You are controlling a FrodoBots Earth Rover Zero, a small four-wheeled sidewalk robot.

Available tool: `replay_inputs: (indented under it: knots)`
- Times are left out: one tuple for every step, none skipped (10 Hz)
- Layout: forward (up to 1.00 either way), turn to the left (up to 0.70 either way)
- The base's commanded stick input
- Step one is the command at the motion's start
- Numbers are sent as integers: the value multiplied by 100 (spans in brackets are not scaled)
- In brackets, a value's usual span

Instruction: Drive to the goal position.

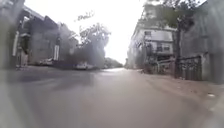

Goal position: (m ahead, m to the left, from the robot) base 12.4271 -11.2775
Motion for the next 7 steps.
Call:
replay_inputs:
  knots:
    - [100, 6]
    - [100, 6]
    - [100, 6]
    - [100, 5]
    - [100, -7]
    - [100, -28]
    - [100, -34]
